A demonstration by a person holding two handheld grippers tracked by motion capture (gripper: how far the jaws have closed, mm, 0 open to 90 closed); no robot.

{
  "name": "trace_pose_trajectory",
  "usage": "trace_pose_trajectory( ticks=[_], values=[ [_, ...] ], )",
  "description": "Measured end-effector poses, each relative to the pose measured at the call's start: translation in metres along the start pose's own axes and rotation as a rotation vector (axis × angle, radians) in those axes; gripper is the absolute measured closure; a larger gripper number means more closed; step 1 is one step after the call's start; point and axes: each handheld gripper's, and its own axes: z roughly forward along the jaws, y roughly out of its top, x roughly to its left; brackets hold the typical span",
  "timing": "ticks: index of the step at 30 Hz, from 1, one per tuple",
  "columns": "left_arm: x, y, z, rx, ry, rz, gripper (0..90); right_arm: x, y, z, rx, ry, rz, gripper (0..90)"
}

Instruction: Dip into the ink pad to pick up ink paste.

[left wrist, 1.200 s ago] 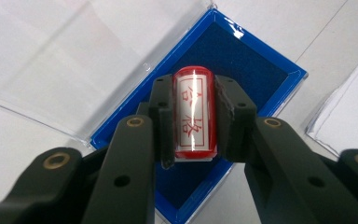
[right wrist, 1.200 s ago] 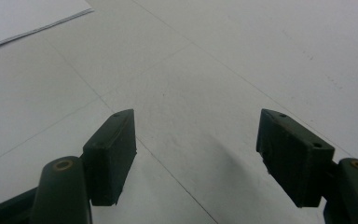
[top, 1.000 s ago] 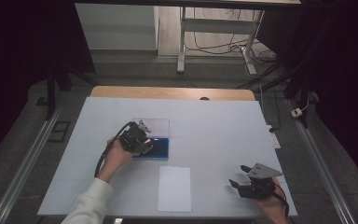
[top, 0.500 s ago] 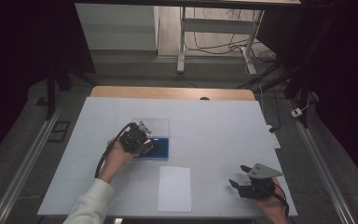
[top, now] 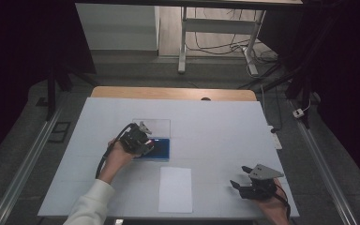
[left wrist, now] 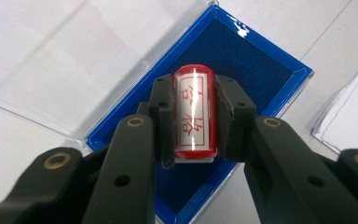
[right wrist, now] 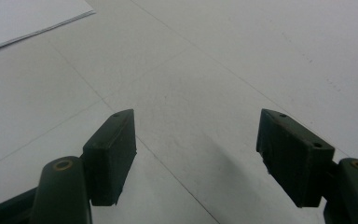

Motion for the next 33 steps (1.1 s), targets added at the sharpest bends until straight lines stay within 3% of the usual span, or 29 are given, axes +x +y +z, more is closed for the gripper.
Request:
trace_pose_trajectory(
  ticks=[9,12,14,18,23,33],
  values=[
    [0.002,0.000,-0.001,-0.005,-0.009,0.004,70.7,-0.001,0.000,0.000,0.000,-0.001,0.000,28.0],
    [0.005,0.000,-0.005,-0.022,-0.025,-0.002,70.3,-0.001,0.000,-0.001,0.001,-0.003,0.001,28.0],
    [0.006,-0.001,-0.007,-0.040,-0.010,-0.006,70.1,-0.001,0.000,-0.001,-0.001,-0.009,0.000,28.0],
    [0.009,0.001,-0.025,-0.111,-0.041,-0.026,70.1,-0.003,-0.001,-0.001,-0.003,-0.003,0.000,28.0],
    [0.006,0.005,-0.045,-0.167,-0.041,-0.018,70.0,-0.003,-0.002,0.000,0.004,-0.007,0.006,28.0],
    [0.005,0.005,-0.053,-0.195,-0.064,-0.018,69.9,-0.002,-0.002,-0.001,-0.005,-0.003,0.002,28.2]
  ],
)
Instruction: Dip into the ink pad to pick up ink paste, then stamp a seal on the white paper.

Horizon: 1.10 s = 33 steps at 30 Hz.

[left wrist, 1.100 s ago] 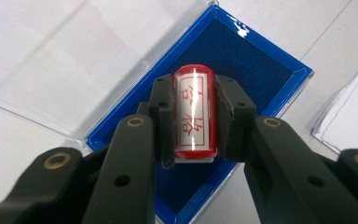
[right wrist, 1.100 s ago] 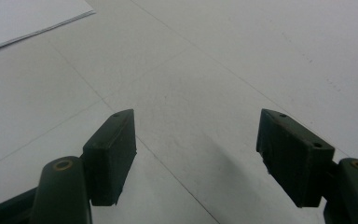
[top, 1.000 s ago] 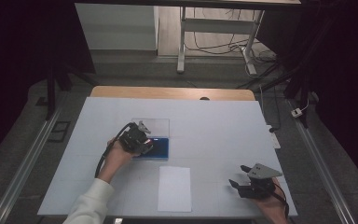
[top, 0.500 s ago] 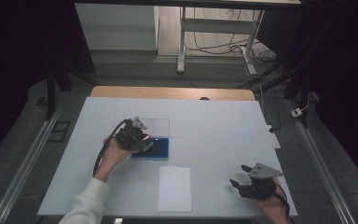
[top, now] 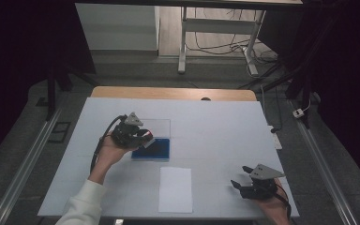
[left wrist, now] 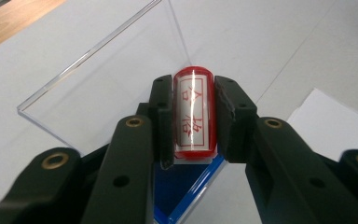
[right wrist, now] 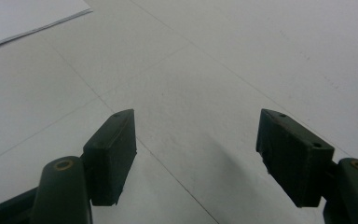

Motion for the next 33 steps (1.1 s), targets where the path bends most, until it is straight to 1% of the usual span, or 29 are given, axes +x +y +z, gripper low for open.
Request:
trace_pose_trajectory(
  ticks=[6,8,13,19,22,25,26,30,33],
  values=[
    [-0.001,0.001,-0.003,-0.009,-0.039,0.003,69.9,0.000,0.000,-0.001,0.002,0.001,0.004,28.2],
    [-0.001,0.001,-0.003,-0.007,-0.047,0.008,69.9,-0.001,0.000,-0.001,0.001,0.001,0.001,28.2],
    [-0.003,0.001,-0.003,-0.009,-0.062,0.006,69.9,-0.001,-0.001,-0.001,0.004,0.002,0.002,28.2],
    [-0.007,0.003,-0.003,-0.007,-0.082,0.026,69.9,-0.001,-0.001,-0.001,0.005,-0.002,0.003,28.2],
    [-0.009,0.004,-0.003,0.003,-0.089,0.038,69.8,-0.001,-0.001,-0.001,0.006,-0.001,0.001,28.2],
    [-0.013,0.004,-0.003,-0.001,-0.102,0.041,69.8,-0.001,-0.001,-0.001,0.008,-0.001,0.000,28.2],
    [-0.014,0.005,-0.003,0.001,-0.107,0.050,69.8,-0.001,-0.001,-0.001,0.006,0.004,0.001,28.2],
    [-0.018,0.007,-0.001,0.002,-0.124,0.059,69.9,-0.002,-0.001,-0.001,0.008,0.000,0.001,28.2],
    [-0.021,0.008,0.002,0.014,-0.136,0.069,69.8,-0.002,-0.001,-0.002,0.006,0.004,0.002,28.2]
  ],
)
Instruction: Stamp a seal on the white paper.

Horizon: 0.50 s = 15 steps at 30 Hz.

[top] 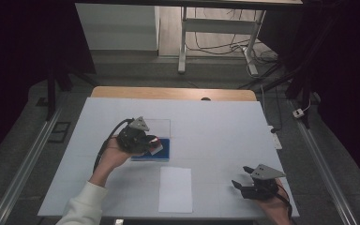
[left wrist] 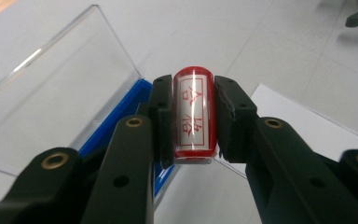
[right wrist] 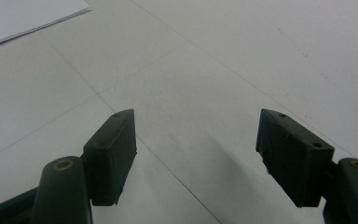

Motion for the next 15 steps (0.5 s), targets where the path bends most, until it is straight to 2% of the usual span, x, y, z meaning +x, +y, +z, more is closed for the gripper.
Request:
trace_pose_trajectory(
  ticks=[8,15],
  values=[
    [-0.012,0.004,0.008,0.019,-0.042,0.039,69.8,0.000,0.000,0.000,0.001,-0.003,0.000,28.3],
    [-0.024,0.007,0.015,0.041,-0.061,0.076,69.8,0.000,0.000,0.000,0.003,-0.003,-0.003,28.4]
  ],
)
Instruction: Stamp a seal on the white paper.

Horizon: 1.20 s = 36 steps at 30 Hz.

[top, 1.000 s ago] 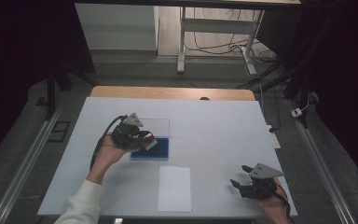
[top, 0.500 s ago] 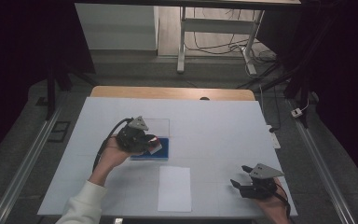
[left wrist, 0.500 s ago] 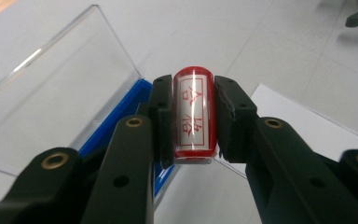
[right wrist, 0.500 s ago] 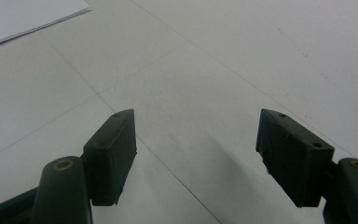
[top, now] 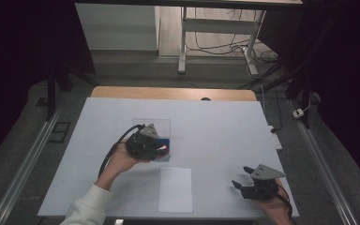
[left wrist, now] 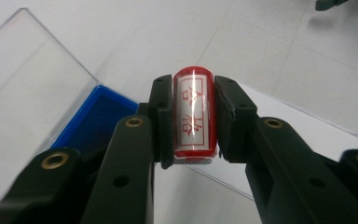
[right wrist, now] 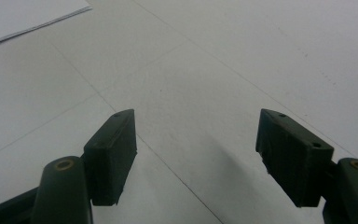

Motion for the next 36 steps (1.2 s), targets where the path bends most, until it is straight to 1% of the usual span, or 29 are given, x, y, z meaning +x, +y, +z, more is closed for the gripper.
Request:
trace_pose_trajectory(
  ticks=[3,7,16,23,29,36],
  values=[
    [-0.003,0.001,0.003,0.001,-0.017,0.010,69.8,0.000,0.000,0.000,0.001,0.000,-0.001,28.5],
    [-0.008,0.002,0.006,0.008,-0.024,0.025,69.8,0.000,0.000,0.000,0.001,0.002,0.001,28.5],
    [-0.018,0.005,0.004,0.000,-0.042,0.050,69.8,-0.001,-0.001,0.001,0.004,0.004,0.002,28.6],
    [-0.024,0.005,0.003,-0.016,-0.057,0.058,69.7,0.000,-0.001,0.001,0.008,0.005,0.001,28.9],
    [-0.031,0.004,0.004,-0.020,-0.067,0.068,69.7,0.000,-0.001,0.002,0.010,0.006,0.002,29.1],
    [-0.038,0.001,0.003,-0.034,-0.075,0.076,69.8,0.001,-0.001,0.002,0.015,0.007,0.006,29.2]
  ],
)
